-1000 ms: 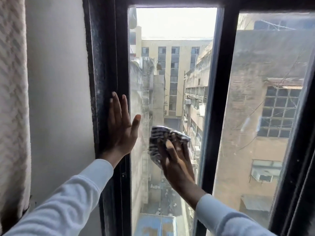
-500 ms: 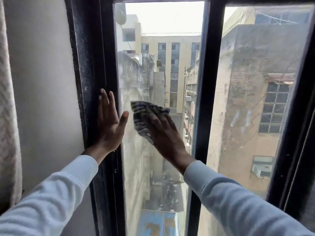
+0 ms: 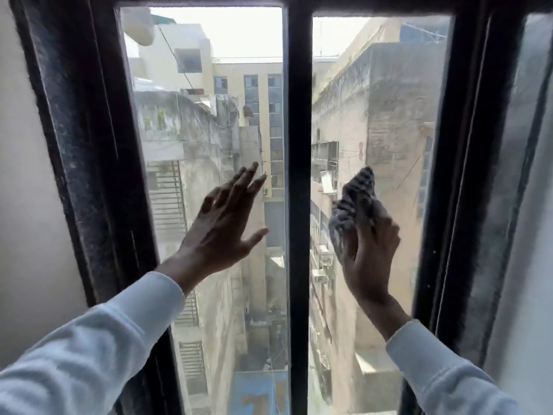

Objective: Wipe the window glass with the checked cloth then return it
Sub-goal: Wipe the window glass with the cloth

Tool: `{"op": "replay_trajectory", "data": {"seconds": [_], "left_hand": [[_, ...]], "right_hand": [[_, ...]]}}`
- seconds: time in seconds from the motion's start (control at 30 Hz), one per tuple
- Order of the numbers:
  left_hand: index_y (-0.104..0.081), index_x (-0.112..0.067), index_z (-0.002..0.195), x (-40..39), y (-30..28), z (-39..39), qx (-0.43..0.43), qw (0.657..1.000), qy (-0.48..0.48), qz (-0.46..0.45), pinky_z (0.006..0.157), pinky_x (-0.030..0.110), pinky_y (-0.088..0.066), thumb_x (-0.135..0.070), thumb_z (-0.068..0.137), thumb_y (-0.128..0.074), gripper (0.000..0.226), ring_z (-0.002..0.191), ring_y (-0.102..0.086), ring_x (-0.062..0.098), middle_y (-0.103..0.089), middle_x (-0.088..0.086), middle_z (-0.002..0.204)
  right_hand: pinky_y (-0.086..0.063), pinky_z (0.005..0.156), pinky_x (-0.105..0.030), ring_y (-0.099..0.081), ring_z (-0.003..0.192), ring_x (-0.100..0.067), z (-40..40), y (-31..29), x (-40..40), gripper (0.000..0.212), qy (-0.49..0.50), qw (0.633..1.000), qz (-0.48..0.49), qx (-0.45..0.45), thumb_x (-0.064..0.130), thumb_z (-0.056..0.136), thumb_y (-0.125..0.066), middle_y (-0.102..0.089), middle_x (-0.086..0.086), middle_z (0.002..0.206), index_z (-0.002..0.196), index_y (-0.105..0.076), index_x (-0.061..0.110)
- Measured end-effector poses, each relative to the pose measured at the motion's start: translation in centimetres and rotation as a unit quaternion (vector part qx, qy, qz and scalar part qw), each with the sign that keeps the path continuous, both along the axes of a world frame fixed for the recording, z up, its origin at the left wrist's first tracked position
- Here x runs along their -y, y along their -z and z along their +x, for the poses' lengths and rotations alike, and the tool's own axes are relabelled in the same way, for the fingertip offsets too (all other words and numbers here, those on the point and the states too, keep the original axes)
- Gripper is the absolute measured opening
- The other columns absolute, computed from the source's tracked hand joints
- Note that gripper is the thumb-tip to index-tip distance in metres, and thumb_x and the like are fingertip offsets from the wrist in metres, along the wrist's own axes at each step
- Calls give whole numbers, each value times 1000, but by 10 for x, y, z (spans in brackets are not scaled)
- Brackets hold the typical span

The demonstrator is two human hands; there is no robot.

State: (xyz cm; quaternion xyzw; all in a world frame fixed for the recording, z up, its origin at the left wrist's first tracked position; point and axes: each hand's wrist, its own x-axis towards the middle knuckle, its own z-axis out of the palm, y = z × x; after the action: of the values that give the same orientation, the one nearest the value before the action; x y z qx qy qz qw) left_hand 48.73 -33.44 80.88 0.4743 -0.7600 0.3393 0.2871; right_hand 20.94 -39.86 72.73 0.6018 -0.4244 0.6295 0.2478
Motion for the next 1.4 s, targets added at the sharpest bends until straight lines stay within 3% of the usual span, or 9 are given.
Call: {"op": "replay_trajectory", "data": {"seconds": [0.33,0.53,0.67,0.87,0.97,1.03,1.2,1.33,1.4], "left_hand": [[14,0,171,39,20,-83,122,985,-125,-5,138,57,-4,-93,66,-62,160,171,7,35,18,19,182],[24,0,168,43,26,-88,141,972,-184,-42,137,58,-5,-99,63,-50,162,172,6,34,21,18,181],[29,0,166,45,26,-89,135,972,-190,-41,137,58,-6,-98,61,-51,164,171,6,35,27,18,179],[14,0,171,44,27,-90,135,972,-186,-42,136,60,-10,-100,61,-47,160,172,1,33,16,18,183],[19,-1,170,44,26,-91,128,973,-188,-36,136,60,-10,-99,59,-50,163,172,3,33,21,17,181],[18,-1,170,42,24,-91,127,975,-182,-29,136,60,-9,-98,60,-53,163,172,4,33,20,17,182],[20,-1,170,37,24,-94,123,975,-187,-12,136,59,-6,-97,63,-53,160,172,8,32,23,16,181],[24,-2,169,34,23,-96,119,974,-194,-14,136,57,-6,-97,65,-53,160,171,11,32,30,15,180],[20,-3,170,32,24,-97,114,974,-197,-17,137,56,-9,-97,64,-55,160,172,9,30,27,14,181]], "right_hand": [[-20,131,-65,-15,166,-38,-16,-20,67,67,36,955,-2,-293,45,111,-44,-12,-6,181,171,-18,29],[-46,117,-65,-32,157,-46,-24,28,51,66,111,983,76,126,24,105,-63,-46,-30,164,164,-38,5],[-20,131,-61,13,167,-20,-14,44,45,64,-9,967,64,-245,34,108,-56,-18,-2,179,168,-34,30],[-30,131,-51,-32,161,-40,-45,-6,61,57,34,992,104,57,46,114,-37,-36,-16,174,160,-51,16],[-35,126,-23,-28,162,-26,-26,47,33,38,6,986,108,-125,30,112,-52,-43,-6,170,148,-61,27],[-57,108,-46,-43,148,-34,-43,17,47,24,38,972,30,-230,13,98,-73,-63,-14,152,121,-78,15],[-60,93,-57,-60,114,-48,-55,20,33,47,95,986,137,1,-9,83,-67,-65,-21,138,127,-75,6],[-60,99,-55,-52,130,-39,-39,32,25,36,61,955,65,-283,-1,84,-75,-66,-14,145,118,-80,11],[-59,99,-55,-53,136,-41,-51,-2,37,31,83,970,80,-214,-3,86,-72,-65,-15,146,114,-79,9]]}}
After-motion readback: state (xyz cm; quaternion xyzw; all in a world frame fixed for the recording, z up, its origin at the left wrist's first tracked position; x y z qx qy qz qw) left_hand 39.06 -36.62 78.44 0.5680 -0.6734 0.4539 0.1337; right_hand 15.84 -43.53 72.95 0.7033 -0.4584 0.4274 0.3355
